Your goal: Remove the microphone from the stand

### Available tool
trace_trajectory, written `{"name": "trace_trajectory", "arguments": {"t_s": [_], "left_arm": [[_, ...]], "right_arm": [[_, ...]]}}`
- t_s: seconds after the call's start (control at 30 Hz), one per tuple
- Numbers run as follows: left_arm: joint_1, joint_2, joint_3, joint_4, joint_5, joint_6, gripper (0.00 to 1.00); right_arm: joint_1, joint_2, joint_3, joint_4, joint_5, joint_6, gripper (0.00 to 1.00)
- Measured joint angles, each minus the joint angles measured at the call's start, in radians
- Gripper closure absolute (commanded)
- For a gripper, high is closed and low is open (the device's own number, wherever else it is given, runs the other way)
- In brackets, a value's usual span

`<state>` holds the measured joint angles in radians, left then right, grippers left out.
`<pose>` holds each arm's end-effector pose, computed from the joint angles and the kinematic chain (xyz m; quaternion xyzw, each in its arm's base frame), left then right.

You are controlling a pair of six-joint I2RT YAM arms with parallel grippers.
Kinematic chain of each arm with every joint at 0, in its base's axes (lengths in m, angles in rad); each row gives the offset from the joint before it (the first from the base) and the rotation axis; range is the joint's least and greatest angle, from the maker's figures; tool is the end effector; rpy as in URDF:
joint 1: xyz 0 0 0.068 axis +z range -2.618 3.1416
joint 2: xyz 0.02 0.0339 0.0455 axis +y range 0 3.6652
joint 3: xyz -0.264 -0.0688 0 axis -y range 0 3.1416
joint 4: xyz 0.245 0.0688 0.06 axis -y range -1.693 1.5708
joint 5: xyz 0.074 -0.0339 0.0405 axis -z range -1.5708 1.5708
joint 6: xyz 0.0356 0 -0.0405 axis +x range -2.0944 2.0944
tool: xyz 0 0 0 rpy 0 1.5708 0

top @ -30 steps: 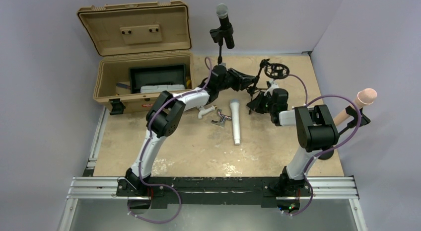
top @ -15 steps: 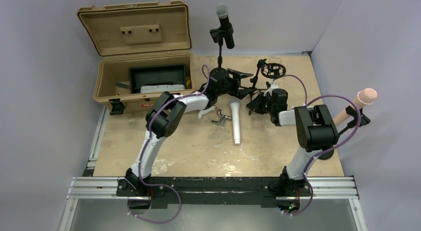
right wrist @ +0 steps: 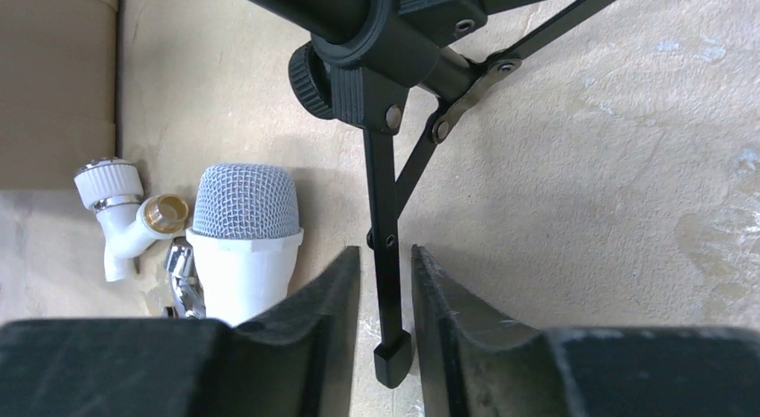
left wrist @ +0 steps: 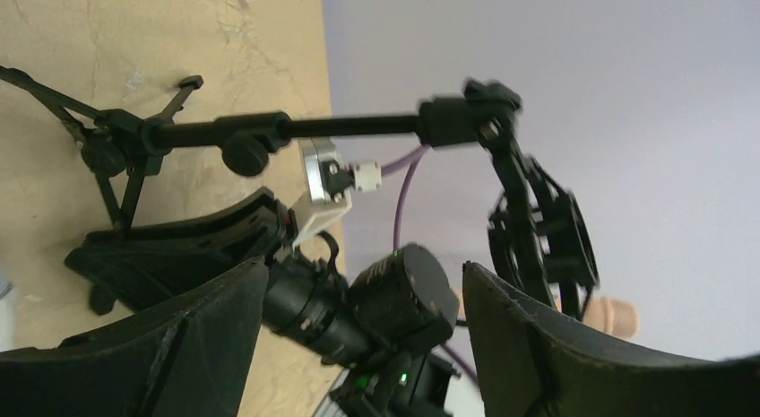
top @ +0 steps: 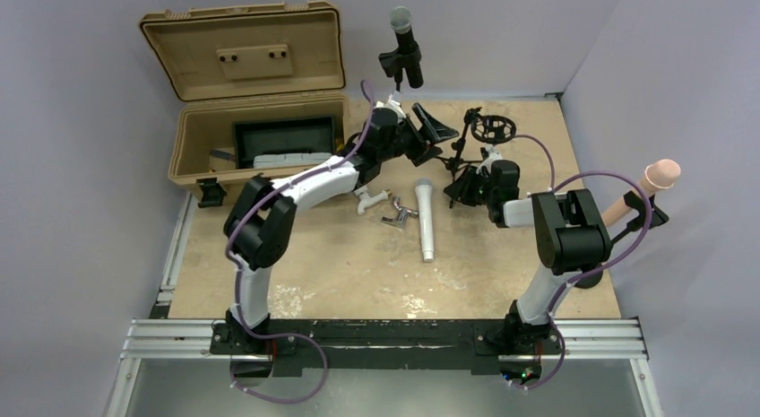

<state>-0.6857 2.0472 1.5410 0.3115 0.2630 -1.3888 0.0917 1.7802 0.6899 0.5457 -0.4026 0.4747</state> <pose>0.3740 -0.3179 0.2608 -0.1855 0.7477 -0.5936 0.2330 0.3300 0.0444 0.1269 0.0661 0.8567 0.3017 0.4131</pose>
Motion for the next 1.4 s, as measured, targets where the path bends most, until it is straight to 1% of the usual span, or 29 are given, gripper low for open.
{"name": "trace_trajectory", "arguments": {"t_s": [0.1,0.27,0.47,0.57,0.67,0.77,0.83,0.93,1.03,1.1,1.17,1.27,1.33,1.4], "left_arm": [[-0.011,-0.116,-0.047,-0.075,-0.006,0.164,0.22],[-0.023,-0.323,-0.12,-0.209,0.002,0.382,0.21],[-0.021,-0.57,-0.129,-0.452,0.006,0.619,0.2],[-0.016,-0.689,-0.107,-0.606,-0.006,0.737,0.17],[-0.009,-0.785,-0.079,-0.724,-0.037,0.846,0.16],[-0.003,-0.889,-0.085,-0.797,-0.084,0.944,0.15],[-0.002,-0.979,-0.12,-0.813,-0.129,1.011,0.15],[-0.002,-1.107,-0.22,-0.804,-0.207,1.094,0.14],[-0.002,-1.203,-0.319,-0.798,-0.275,1.156,0.14],[-0.002,-1.238,-0.36,-0.793,-0.31,1.192,0.14],[-0.002,-1.267,-0.391,-0.789,-0.345,1.215,0.15],[-0.002,-1.298,-0.427,-0.768,-0.385,1.24,0.15],[-0.002,-1.317,-0.441,-0.759,-0.413,1.253,0.15],[-0.002,-1.329,-0.449,-0.748,-0.438,1.256,0.15]], "right_arm": [[0.0,-0.013,0.0,-0.007,-0.003,0.0,0.57],[0.0,-0.102,-0.002,-0.03,-0.006,0.0,0.48],[0.0,-0.246,-0.011,-0.098,0.003,0.003,0.46],[0.0,-0.357,-0.06,-0.129,0.008,0.013,0.46],[0.0,-0.459,-0.119,-0.163,0.013,0.019,0.46],[0.004,-0.566,-0.192,-0.207,0.013,0.026,0.48],[0.029,-0.634,-0.231,-0.249,0.016,0.045,0.48],[0.132,-0.726,-0.254,-0.313,0.035,0.096,0.49],[0.294,-0.805,-0.253,-0.347,0.071,0.179,0.49],[0.404,-0.818,-0.247,-0.355,0.108,0.235,0.49],[0.542,-0.792,-0.228,-0.363,0.154,0.297,0.49],[0.73,-0.696,-0.154,-0.386,0.218,0.348,0.49],[0.821,-0.607,-0.034,-0.45,0.268,0.335,0.49],[0.852,-0.507,0.149,-0.525,0.331,0.296,0.53]]}}
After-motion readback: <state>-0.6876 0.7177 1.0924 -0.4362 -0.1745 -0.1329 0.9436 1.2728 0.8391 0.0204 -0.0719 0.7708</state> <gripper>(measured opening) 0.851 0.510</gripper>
